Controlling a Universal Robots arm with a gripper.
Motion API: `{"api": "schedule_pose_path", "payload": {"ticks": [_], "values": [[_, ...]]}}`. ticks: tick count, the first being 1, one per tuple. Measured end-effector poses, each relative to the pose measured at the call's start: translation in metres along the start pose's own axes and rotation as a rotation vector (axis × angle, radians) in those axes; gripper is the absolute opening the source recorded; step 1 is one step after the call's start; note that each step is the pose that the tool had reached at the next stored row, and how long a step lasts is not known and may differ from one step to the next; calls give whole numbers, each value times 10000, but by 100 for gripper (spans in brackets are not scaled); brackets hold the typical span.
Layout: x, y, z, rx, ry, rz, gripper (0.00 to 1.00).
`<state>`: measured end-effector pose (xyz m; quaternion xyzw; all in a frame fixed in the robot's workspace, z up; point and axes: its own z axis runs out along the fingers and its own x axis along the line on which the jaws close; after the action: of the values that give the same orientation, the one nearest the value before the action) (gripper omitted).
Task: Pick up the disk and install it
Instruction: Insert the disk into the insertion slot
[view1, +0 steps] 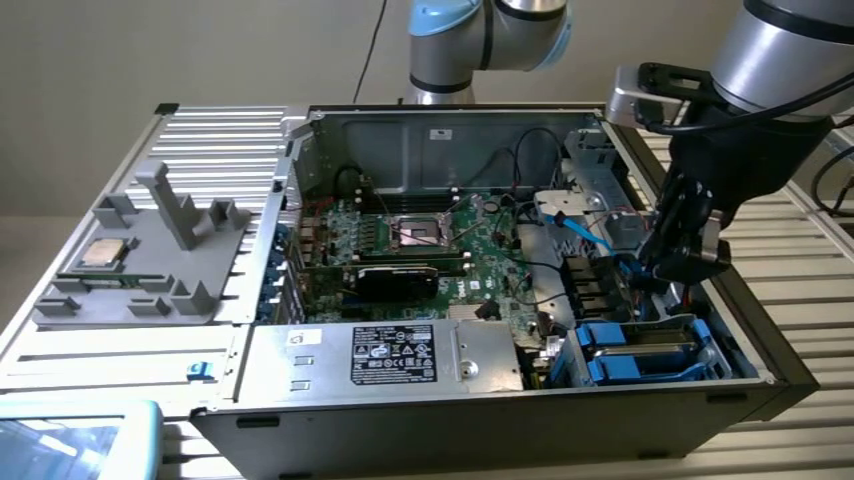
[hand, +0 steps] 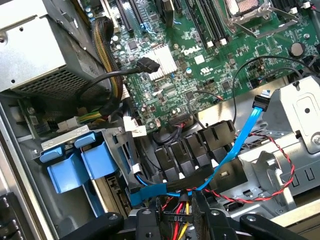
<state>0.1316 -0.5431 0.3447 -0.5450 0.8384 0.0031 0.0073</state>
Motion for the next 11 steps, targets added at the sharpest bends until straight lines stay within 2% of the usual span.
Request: {"api": "schedule_pose_path", "payload": {"ticks": [2, 4, 7, 11], "values": [[1, 0, -6, 2, 4, 0, 35], [-9, 5, -32, 19, 34, -1, 35], [-30, 24, -93, 92, 182, -2, 35], [-27, 51, -138, 201, 428, -5, 35]]}}
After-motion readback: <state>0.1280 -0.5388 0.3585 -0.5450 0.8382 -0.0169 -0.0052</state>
